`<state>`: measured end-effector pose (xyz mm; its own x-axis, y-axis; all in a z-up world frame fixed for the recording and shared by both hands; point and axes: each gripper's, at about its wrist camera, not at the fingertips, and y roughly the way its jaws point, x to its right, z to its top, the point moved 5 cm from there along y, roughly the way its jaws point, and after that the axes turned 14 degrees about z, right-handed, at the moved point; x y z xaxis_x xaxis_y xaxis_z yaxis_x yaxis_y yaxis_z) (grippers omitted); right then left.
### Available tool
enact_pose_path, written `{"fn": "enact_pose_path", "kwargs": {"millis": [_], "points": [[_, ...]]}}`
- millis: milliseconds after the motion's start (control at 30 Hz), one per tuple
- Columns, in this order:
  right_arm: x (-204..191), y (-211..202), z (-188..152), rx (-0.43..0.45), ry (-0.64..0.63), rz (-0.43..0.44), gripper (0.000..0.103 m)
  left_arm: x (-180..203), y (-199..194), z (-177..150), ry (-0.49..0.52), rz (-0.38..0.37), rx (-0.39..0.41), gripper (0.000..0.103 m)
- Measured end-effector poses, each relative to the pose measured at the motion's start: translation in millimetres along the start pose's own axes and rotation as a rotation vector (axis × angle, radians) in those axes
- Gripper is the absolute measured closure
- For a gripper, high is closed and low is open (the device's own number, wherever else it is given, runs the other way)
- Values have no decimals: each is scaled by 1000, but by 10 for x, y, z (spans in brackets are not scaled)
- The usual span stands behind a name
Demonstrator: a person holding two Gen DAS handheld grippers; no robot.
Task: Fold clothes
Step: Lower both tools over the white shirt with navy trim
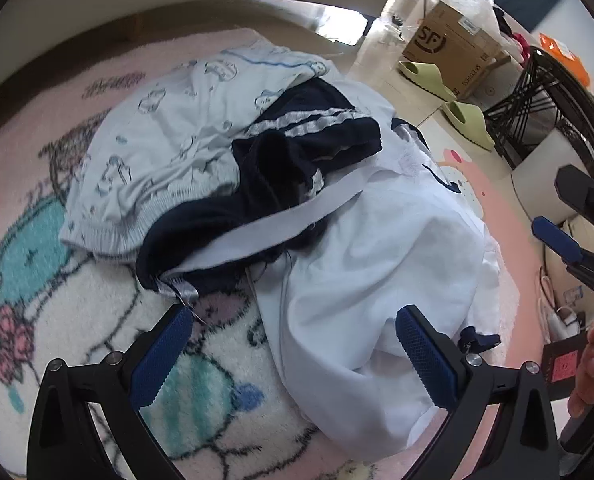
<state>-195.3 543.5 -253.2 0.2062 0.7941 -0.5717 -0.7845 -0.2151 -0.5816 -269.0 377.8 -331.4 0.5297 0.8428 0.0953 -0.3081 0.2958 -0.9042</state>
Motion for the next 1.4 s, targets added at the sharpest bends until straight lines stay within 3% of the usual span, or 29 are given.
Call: {"fn": "enact_pose_path", "kwargs": {"millis": [67, 200, 400, 600, 700, 900, 1000, 1067, 1133, 1333, 1400], "points": [[-40, 69, 47, -17, -9, 6, 1, 26, 29, -45, -3, -10, -10, 0], [-118, 250, 150, -42, 14, 101, 1, 53, 120, -130, 13, 19, -19, 0], [-247, 648, 280, -132, -65, 82, 1, -35, 153, -162, -28, 3, -15, 0], [-257, 939, 402, -173, 25, 197, 3, -126, 230, -225, -93, -23, -52, 0], [-109, 968, 448, -173, 65, 108, 9, -123, 242, -265, -108, -42, -65, 0], [349, 855, 339, -206, 70, -82, 9, 1, 237, -314, -65, -57, -80, 0], [481, 813, 294, -253, -27, -206, 11, 52, 241, -350, -43, -48, -91, 0], [534, 780, 265, -297, -113, -270, 21, 69, 231, -363, -42, -62, -94, 0], [636, 755, 265, -320, -125, -279, 30, 78, 221, -373, -47, -81, -97, 0], [1149, 525, 389, -271, 29, -237, 30, 72, 220, -444, -68, -103, -104, 0], [1375, 439, 372, -266, 76, -259, 30, 71, 211, -466, -67, -102, -105, 0]]}}
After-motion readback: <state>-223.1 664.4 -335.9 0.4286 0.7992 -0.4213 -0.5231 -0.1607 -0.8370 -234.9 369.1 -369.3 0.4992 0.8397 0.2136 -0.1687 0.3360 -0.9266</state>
